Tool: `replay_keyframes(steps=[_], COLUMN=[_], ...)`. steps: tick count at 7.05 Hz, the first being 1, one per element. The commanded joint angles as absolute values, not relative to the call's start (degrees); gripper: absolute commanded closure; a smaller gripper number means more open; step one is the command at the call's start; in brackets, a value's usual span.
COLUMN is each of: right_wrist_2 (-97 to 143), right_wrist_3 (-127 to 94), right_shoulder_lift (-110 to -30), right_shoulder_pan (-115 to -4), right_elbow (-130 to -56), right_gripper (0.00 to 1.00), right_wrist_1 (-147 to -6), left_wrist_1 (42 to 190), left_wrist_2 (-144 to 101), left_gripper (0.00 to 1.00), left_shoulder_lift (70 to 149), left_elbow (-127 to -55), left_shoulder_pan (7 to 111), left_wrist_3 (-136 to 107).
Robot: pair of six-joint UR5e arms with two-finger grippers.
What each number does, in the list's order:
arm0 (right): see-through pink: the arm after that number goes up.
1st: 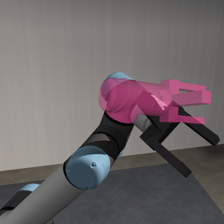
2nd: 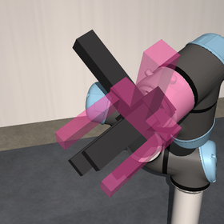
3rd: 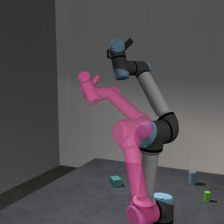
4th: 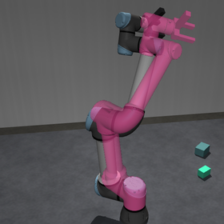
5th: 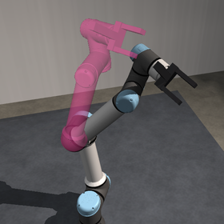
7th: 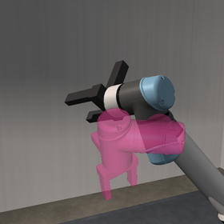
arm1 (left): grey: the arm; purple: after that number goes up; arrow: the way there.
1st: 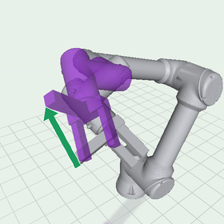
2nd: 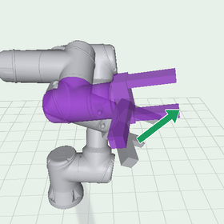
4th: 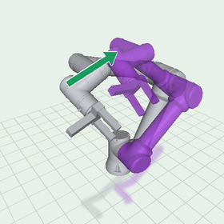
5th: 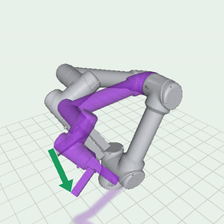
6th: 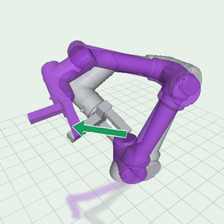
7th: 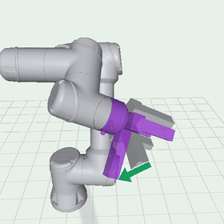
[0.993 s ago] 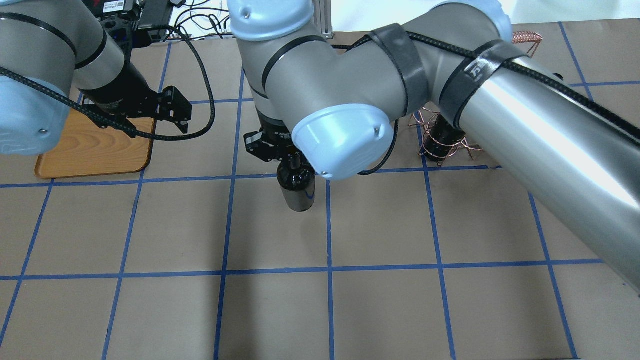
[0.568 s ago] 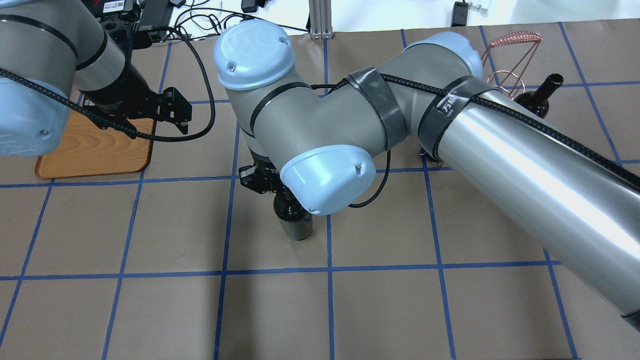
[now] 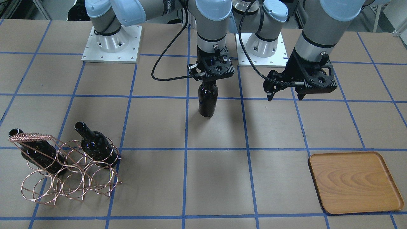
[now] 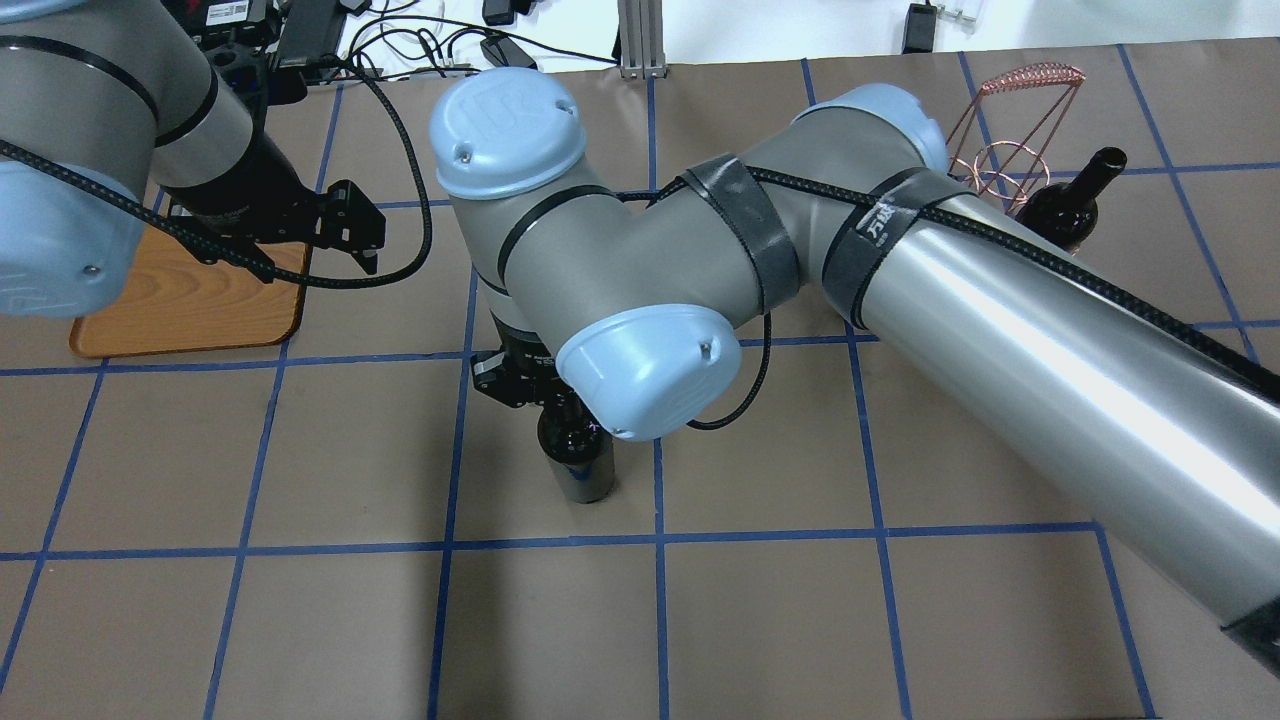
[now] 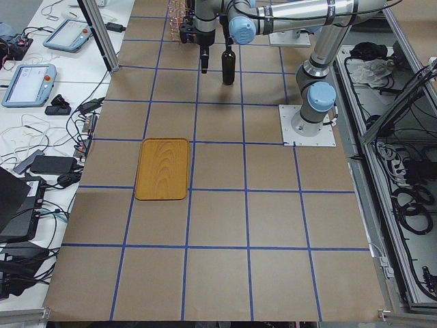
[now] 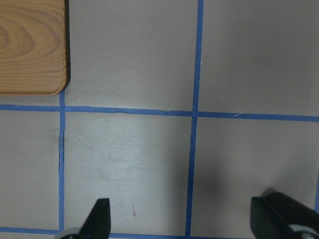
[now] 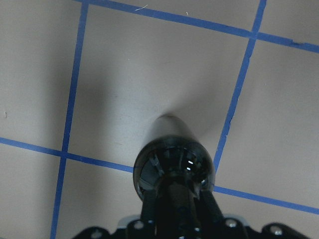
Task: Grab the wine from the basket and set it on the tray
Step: 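Carry the bottle toward the table center and stand it upright with the right gripper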
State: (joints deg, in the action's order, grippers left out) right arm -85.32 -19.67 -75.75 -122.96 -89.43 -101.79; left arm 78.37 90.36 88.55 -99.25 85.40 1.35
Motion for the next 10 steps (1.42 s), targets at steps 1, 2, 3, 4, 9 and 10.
replay_keyframes(steps=[1,2,3,4,9,10], right_wrist_2=[-85.5,-85.5,-85.4,-85.4,-86.0,-87.3], right_wrist_3=[-19.3,-19.6,-19.6,-19.4,-18.5,-17.6], right_shoulder_lift=[-75.1,-75.2,-75.2,-75.1,-77.3,-79.0], right_shoulder_pan=[-123.0,-123.0,-123.0,-123.0,-120.4,-116.8], right_elbow=[-89.5,-89.5,-89.5,-89.5,-88.3,-88.1], right_gripper=[0.53,0.34,0.2,0.03,0.0,0.0], right_wrist_1=[-103.1,-105.5,-106.4,-107.9,-107.1,-106.7], left_wrist_1=[78.2,78.2,78.2,78.3,81.7,81.7], left_wrist_2=[90.3,90.3,90.2,90.0,89.7,89.6], left_gripper=[0.0,0.0,0.0,0.0,0.0,0.0], left_shoulder_lift=[88.5,88.5,88.3,87.6,83.9,83.8], left_elbow=[-99.2,-99.2,-99.2,-99.2,-99.3,-99.4], left_shoulder_pan=[85.3,85.3,85.4,85.4,86.0,86.3], left_wrist_3=[1.3,1.3,1.3,0.4,-2.0,-2.3])
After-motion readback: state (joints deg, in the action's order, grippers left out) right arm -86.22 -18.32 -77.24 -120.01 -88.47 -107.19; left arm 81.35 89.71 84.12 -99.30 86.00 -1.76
